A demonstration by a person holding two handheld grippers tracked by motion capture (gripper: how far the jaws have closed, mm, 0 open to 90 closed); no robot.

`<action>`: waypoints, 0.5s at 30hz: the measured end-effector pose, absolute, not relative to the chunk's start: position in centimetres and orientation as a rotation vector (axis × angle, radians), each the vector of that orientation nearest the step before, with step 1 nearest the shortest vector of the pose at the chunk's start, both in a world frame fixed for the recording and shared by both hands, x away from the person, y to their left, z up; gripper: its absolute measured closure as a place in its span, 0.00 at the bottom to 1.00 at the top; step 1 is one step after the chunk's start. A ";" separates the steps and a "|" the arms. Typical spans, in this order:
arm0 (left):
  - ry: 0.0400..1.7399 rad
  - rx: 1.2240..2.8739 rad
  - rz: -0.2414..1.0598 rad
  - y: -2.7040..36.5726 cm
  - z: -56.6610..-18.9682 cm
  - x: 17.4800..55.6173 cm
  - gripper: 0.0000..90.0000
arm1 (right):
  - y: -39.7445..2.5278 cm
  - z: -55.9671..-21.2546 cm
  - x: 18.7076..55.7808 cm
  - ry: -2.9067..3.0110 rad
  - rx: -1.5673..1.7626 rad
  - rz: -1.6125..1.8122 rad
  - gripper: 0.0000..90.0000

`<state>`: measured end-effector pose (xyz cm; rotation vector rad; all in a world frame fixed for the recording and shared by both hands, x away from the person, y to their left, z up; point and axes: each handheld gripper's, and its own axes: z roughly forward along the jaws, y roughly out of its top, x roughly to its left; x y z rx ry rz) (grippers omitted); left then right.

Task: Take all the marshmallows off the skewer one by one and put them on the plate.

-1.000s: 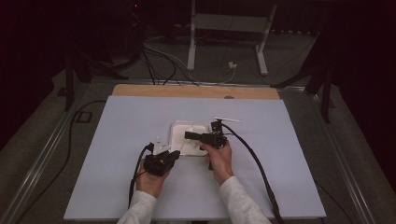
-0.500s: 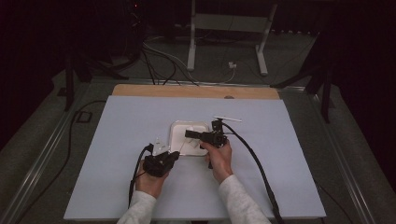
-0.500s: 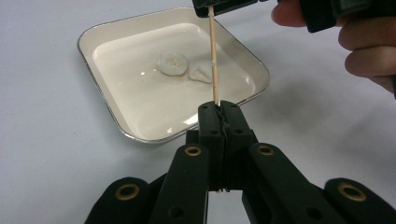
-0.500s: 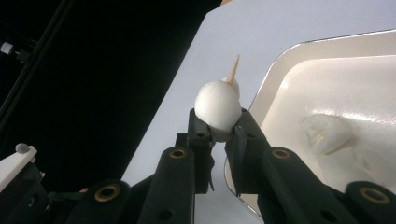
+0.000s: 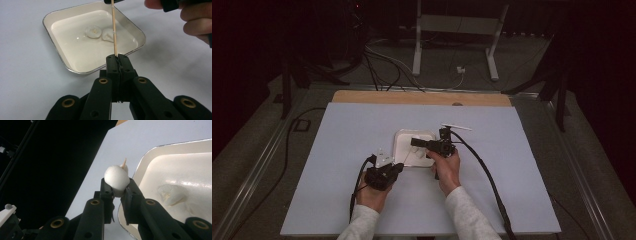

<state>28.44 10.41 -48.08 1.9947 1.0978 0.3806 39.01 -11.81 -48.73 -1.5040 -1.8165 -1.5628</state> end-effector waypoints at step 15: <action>1.101 2.011 0.375 10.8 -48.2 28.1 1.00 | -12.2 -48.6 39.5 -1.814 -1.520 -1.566 0.89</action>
